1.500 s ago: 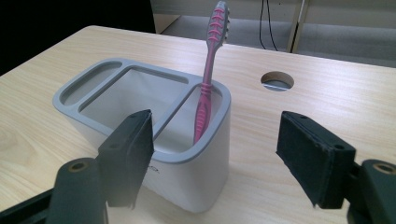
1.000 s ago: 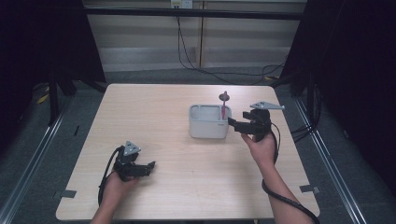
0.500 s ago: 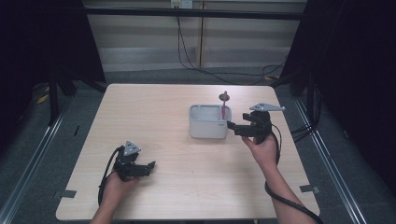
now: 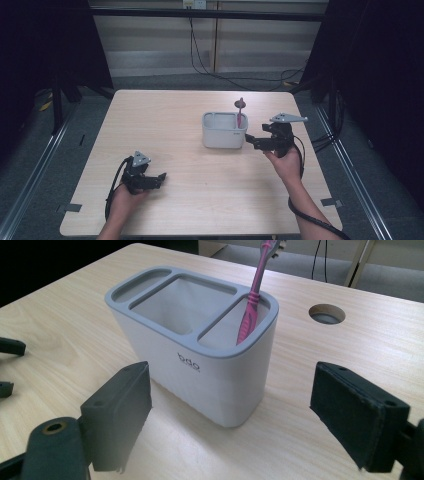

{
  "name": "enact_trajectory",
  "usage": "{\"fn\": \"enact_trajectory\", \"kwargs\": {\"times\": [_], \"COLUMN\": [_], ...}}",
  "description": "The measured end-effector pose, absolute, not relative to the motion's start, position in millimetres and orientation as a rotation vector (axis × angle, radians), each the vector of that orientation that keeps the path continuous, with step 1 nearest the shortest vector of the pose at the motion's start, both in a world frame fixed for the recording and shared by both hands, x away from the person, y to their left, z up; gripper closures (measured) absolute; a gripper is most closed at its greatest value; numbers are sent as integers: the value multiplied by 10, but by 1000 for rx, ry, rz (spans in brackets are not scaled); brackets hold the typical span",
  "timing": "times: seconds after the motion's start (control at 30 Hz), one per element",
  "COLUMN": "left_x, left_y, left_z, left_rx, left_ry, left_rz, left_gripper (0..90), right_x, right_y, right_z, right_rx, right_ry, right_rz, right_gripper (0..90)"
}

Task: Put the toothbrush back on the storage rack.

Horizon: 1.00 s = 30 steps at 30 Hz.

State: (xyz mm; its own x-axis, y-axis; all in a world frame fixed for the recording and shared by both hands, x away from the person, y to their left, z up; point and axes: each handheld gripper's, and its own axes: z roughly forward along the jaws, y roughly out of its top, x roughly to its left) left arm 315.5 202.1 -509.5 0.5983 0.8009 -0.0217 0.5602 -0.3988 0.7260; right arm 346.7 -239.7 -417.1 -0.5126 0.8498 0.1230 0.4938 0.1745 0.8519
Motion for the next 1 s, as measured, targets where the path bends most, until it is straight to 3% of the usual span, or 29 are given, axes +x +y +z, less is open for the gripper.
{"fn": "enact_trajectory", "kwargs": {"times": [1.0], "left_x": [3154], "left_y": [2021], "left_z": [-5095], "left_rx": [2114], "left_ry": [1072], "left_rz": [433], "left_gripper": [146], "right_x": [3261], "right_y": [-2627], "right_z": [-4332], "right_rx": [1294], "right_ry": [2103], "right_rz": [1229], "right_gripper": [168]}}
